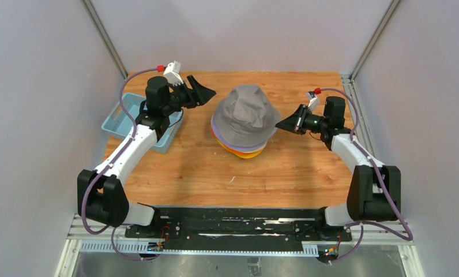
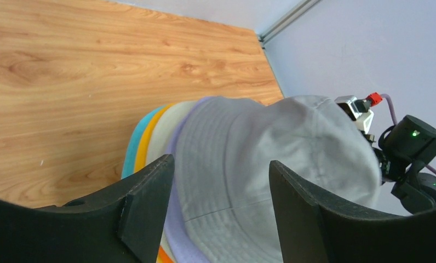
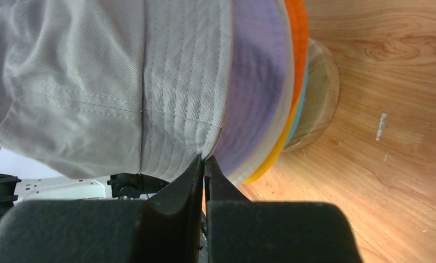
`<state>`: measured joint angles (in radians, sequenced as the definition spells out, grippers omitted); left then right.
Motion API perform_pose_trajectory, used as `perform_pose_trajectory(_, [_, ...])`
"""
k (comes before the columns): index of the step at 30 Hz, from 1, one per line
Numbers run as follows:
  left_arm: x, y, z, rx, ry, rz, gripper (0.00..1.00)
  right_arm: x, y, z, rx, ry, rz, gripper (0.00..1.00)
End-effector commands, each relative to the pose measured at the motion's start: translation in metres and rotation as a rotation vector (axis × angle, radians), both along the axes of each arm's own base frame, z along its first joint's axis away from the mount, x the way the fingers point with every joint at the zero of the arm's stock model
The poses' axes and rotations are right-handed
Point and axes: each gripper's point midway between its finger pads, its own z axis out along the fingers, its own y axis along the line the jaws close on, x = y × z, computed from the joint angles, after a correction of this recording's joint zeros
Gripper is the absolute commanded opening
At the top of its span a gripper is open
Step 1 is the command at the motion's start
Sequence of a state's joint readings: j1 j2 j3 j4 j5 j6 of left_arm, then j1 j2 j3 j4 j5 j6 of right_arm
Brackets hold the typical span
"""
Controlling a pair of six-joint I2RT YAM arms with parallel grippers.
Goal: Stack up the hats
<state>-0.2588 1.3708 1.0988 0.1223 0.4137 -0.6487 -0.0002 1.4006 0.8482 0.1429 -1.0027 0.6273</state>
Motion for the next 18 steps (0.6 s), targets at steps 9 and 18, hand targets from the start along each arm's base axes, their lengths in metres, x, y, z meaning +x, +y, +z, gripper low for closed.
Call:
perform_pose_trajectory(9, [-0.005, 0.001, -0.042, 0.015, 0.039, 0.008, 0.68, 0.009, 0.009, -0.026, -0.060, 0.022, 0.046, 0.00])
perform_pose_trajectory(18, [-0.010, -0.012, -0.045, -0.065, 0.020, -0.062, 0.68, 0.014, 0.019, -0.020, -0.072, 0.012, 0.069, 0.01])
